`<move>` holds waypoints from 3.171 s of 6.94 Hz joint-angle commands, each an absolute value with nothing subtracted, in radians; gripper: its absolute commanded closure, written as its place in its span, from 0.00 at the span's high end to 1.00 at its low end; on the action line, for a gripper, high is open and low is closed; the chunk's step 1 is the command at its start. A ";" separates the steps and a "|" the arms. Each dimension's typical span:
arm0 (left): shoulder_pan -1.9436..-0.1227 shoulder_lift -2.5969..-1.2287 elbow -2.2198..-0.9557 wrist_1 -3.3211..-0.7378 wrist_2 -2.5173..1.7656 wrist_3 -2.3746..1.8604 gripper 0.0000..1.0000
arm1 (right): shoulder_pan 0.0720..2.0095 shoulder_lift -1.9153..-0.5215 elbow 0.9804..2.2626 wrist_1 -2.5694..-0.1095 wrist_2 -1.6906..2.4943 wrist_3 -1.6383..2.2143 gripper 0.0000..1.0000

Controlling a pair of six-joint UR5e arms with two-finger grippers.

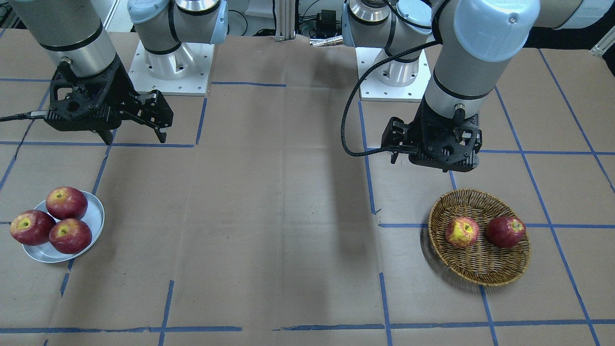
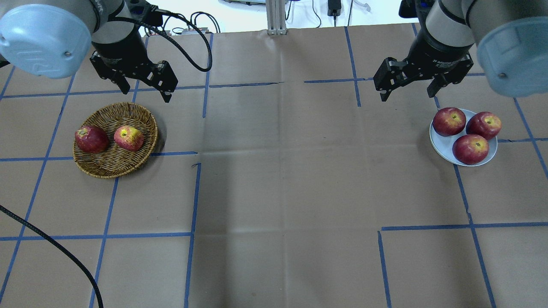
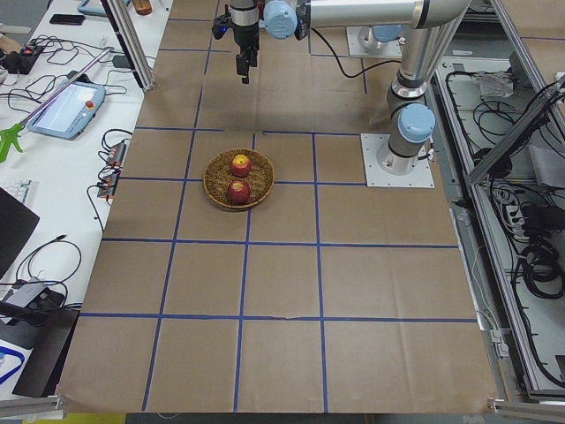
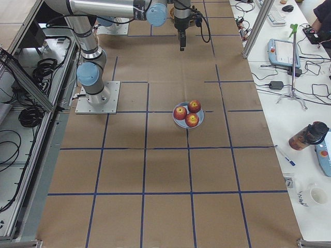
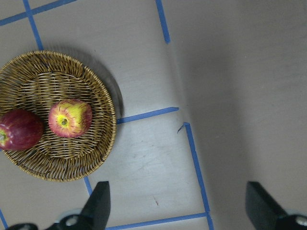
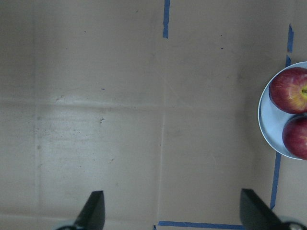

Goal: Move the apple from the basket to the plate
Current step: 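Lower the left gripper over the yellow-red apple in the wicker basket, then close the left gripper on the yellow-red apple, then lift the apple with the left gripper and carry it toward the table center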

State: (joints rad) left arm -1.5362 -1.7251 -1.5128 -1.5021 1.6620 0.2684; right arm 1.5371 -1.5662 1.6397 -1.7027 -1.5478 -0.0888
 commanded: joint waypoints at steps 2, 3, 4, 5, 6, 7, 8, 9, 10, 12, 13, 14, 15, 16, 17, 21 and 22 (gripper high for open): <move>-1.344 -1.733 -1.651 -1.337 1.655 0.487 0.97 | 1.537 -1.568 1.640 -1.703 -1.548 -0.089 1.00; -1.313 -1.736 -1.752 -1.169 1.655 0.542 0.98 | 1.537 -1.568 1.640 -1.703 -1.548 -0.089 1.00; -1.302 -1.741 -1.841 -1.002 1.654 0.549 0.98 | 1.537 -1.568 1.640 -1.701 -1.548 -0.089 1.00; -1.299 -1.768 -1.862 -0.973 1.648 0.552 0.99 | 1.536 -1.568 1.640 -1.703 -1.548 -0.089 1.00; -1.272 -1.822 -1.859 -0.959 1.651 0.549 0.99 | 1.537 -1.568 1.640 -1.703 -1.548 -0.089 1.00; -1.258 -1.844 -1.861 -0.945 1.651 0.554 0.99 | 1.537 -1.566 1.640 -1.703 -1.548 -0.089 1.00; -1.255 -1.862 -1.868 -0.912 1.652 0.586 0.99 | 1.537 -1.566 1.640 -1.703 -1.548 -0.089 1.00; -1.255 -1.902 -1.877 -0.858 1.652 0.587 0.99 | 1.537 -1.566 1.640 -1.703 -1.548 -0.089 1.00; -1.255 -1.945 -1.870 -0.842 1.648 0.588 0.99 | 1.537 -1.568 1.640 -1.703 -1.548 -0.089 1.00; -1.255 -1.970 -1.876 -0.842 1.647 0.586 0.88 | 1.537 -1.569 1.640 -1.701 -1.548 -0.089 1.00; -1.255 -1.971 -1.873 -0.842 1.649 0.580 0.66 | 1.537 -1.569 1.640 -1.701 -1.548 -0.089 1.00; -1.255 -1.971 -1.861 -0.845 1.651 0.581 0.51 | 1.537 -1.568 1.641 -1.701 -1.548 -0.089 1.00; -1.261 -1.950 -1.858 -0.847 1.652 0.580 0.46 | 1.537 -1.568 1.641 -1.701 -1.548 -0.089 1.00; -1.278 -1.930 -1.833 -0.862 1.657 0.575 0.37 | 1.537 -1.569 1.640 -1.701 -1.548 -0.089 1.00; -1.285 -1.899 -1.798 -0.927 1.655 0.559 0.37 | 1.537 -1.568 1.640 -1.701 -1.548 -0.089 1.00; -1.539 -1.882 -1.640 -1.095 1.664 0.272 0.37 | 1.537 -1.568 1.640 -1.701 -1.548 -0.089 1.00; -1.618 -1.908 -1.635 -1.094 1.666 0.173 0.37 | 1.537 -1.568 1.640 -1.701 -1.548 -0.089 1.00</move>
State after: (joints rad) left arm -1.5246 -1.8817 -1.6540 -1.0866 1.6644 0.2927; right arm 1.5371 -1.5682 1.6398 -1.7016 -1.5478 -0.0890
